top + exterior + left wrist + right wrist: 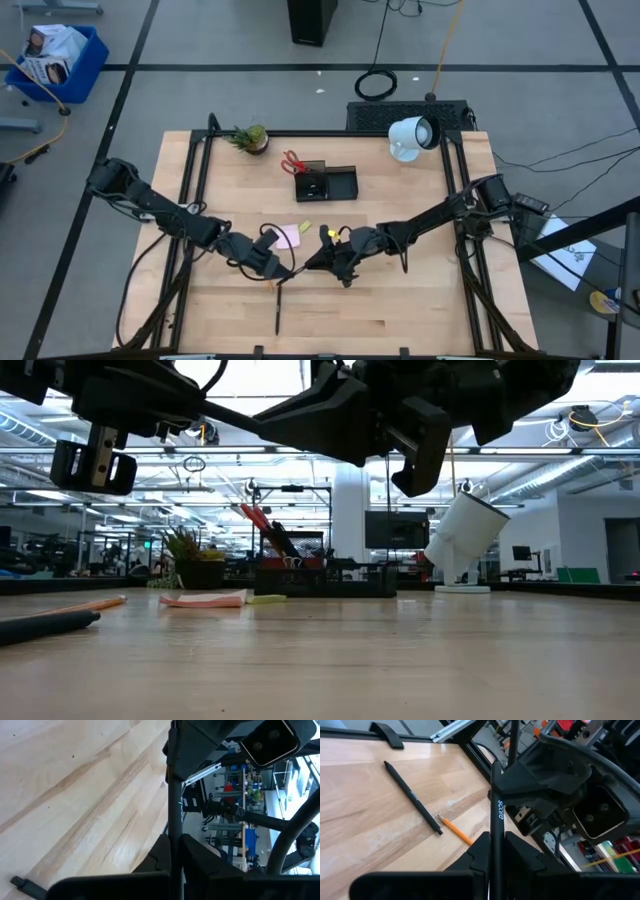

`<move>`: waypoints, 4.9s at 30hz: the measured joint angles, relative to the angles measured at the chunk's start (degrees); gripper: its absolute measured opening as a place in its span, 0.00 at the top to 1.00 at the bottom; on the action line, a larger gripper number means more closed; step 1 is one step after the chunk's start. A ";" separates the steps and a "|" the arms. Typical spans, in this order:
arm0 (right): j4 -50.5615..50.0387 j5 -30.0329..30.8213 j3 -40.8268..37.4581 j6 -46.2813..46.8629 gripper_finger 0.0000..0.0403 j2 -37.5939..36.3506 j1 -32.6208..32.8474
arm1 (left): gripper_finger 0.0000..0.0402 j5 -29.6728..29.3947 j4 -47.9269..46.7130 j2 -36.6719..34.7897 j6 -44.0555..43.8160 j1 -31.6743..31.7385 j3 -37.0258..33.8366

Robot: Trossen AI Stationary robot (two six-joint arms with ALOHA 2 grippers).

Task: Pick and place office supplies into organizer
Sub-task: Put the right pen into the mesh organizer

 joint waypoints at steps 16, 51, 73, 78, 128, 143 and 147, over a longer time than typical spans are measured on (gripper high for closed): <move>1.28 1.38 -0.02 -1.52 0.93 0.00 0.08 | 0.89 -1.46 0.97 -0.02 2.64 -0.15 0.00; -2.60 5.31 -0.09 3.36 0.69 -3.83 1.30 | 0.96 -3.10 0.50 0.07 7.50 -2.01 -0.04; 8.28 -7.56 -14.62 38.01 0.50 -18.90 3.95 | 0.93 -15.41 5.74 0.04 24.64 -6.21 -0.02; 36.19 -4.11 -27.39 46.69 0.49 -18.19 2.47 | 0.96 -18.12 6.75 0.02 30.52 -6.38 -0.02; 40.38 2.72 -9.66 67.49 0.69 -0.68 -4.55 | 0.91 -22.47 14.75 0.02 40.15 -1.27 0.00; 40.49 2.70 -9.66 63.49 0.93 -0.70 -4.54 | 0.84 -22.78 14.75 0.02 41.32 -1.25 0.00; 40.40 2.85 -9.66 62.64 0.91 -0.70 -4.57 | 0.79 -22.84 14.77 0.02 41.44 -1.16 0.00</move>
